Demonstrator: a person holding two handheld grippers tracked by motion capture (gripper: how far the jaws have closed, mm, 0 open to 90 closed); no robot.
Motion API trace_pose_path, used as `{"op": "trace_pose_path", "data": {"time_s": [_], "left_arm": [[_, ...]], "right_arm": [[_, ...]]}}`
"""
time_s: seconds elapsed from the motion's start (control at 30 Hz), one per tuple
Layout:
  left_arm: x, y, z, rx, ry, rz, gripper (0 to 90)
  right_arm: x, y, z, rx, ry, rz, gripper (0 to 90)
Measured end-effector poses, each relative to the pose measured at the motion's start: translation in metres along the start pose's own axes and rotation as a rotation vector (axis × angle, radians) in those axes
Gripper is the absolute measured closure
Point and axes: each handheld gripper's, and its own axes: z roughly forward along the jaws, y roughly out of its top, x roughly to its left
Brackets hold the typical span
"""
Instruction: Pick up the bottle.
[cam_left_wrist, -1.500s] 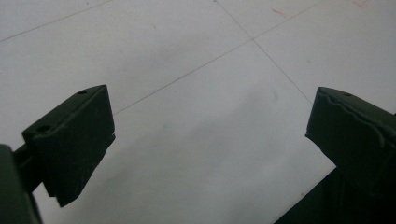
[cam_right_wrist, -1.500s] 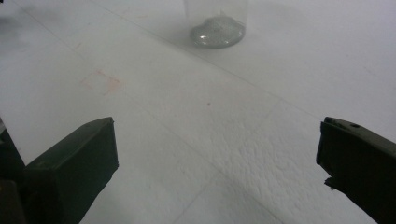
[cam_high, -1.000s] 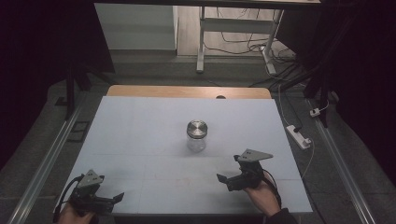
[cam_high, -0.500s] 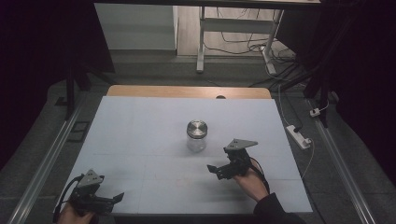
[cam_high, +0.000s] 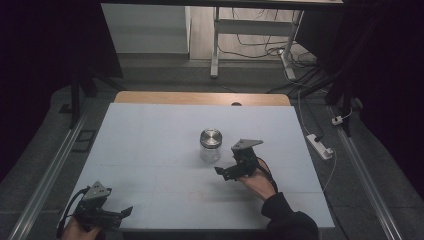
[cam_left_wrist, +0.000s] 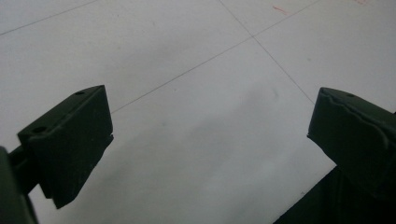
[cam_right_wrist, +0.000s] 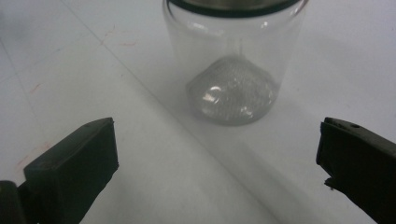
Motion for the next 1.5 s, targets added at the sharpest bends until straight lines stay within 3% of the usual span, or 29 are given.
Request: {"op": "trace_pose_path", "data": {"time_s": [0.2,0.63,0.83,0.97,1.13,1.2,1.5], "left_arm": [[0.000,0.000,0.000,0.003,-0.001,0.002,0.7],[0.000,0.000,0.000,0.006,-0.006,0.004,0.7],[0.000,0.000,0.000,0.005,-0.008,0.003,0.6],[0.000,0.000,0.000,0.007,-0.009,0.005,0.6],[0.000,0.000,0.001,0.009,-0.008,0.006,0.6],[0.000,0.000,0.001,0.010,-0.009,0.008,0.6],[0.000,0.001,0.001,0.013,-0.010,0.011,0.6]], "right_arm": [[-0.004,0.008,0.012,-0.016,-0.022,-0.007,0.0],[-0.010,0.022,0.041,-0.033,-0.008,-0.015,0.0],[-0.007,0.028,0.054,-0.033,-0.027,-0.071,0.0],[-0.008,0.028,0.061,-0.029,-0.034,-0.069,0.1],[-0.008,0.030,0.061,-0.072,-0.036,-0.081,13.5],[-0.006,0.031,0.060,-0.074,-0.045,-0.103,14.4],[-0.005,0.031,0.059,-0.077,-0.051,-0.105,15.0]]}}
